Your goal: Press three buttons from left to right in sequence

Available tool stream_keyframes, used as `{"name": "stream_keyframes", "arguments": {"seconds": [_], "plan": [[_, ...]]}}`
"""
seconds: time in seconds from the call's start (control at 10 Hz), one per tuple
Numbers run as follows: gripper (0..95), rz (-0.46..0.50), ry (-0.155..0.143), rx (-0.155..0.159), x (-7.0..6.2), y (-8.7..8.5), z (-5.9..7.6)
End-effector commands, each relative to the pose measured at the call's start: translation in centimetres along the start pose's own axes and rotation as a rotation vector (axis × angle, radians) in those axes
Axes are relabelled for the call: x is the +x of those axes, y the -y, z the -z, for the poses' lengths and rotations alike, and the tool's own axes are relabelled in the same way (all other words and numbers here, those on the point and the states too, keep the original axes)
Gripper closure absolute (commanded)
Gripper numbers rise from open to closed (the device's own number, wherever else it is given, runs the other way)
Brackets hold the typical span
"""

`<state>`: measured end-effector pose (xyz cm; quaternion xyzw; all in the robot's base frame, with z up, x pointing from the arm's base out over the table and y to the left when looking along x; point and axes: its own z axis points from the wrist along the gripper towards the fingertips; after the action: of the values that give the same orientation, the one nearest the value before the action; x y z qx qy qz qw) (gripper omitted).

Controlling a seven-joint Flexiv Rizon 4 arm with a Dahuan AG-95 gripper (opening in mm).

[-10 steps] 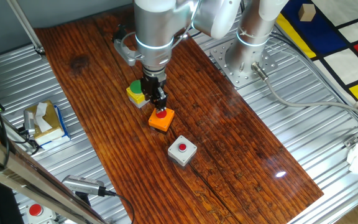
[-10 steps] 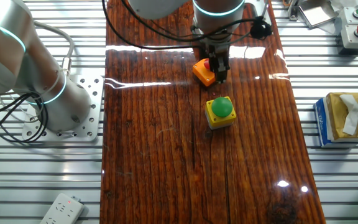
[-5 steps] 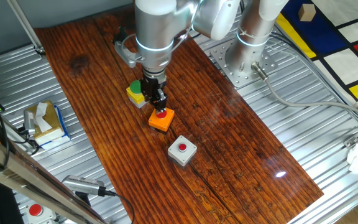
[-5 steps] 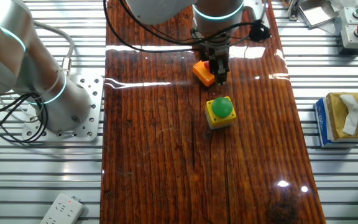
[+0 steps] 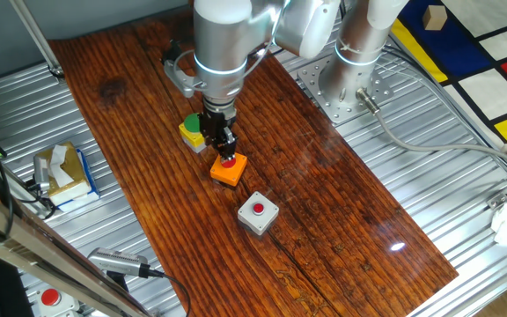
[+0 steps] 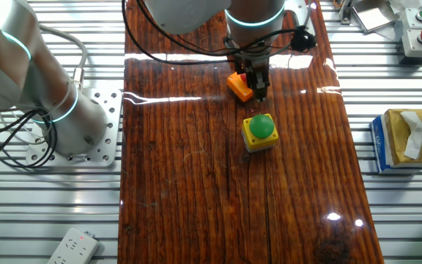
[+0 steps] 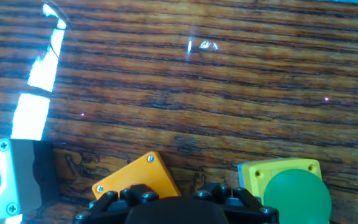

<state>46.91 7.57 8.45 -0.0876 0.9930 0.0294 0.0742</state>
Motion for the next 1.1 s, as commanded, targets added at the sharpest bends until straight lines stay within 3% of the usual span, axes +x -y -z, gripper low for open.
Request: {"name": "stream_keyframes", "arguments": {"seconds": [0.1,1.1], "plan": [[38.0,0.0,-0.002,0.0,0.0,0.0,-0.3],[38.0,0.005,0.026,0.002,0.2,0.1,-1.7]]}}
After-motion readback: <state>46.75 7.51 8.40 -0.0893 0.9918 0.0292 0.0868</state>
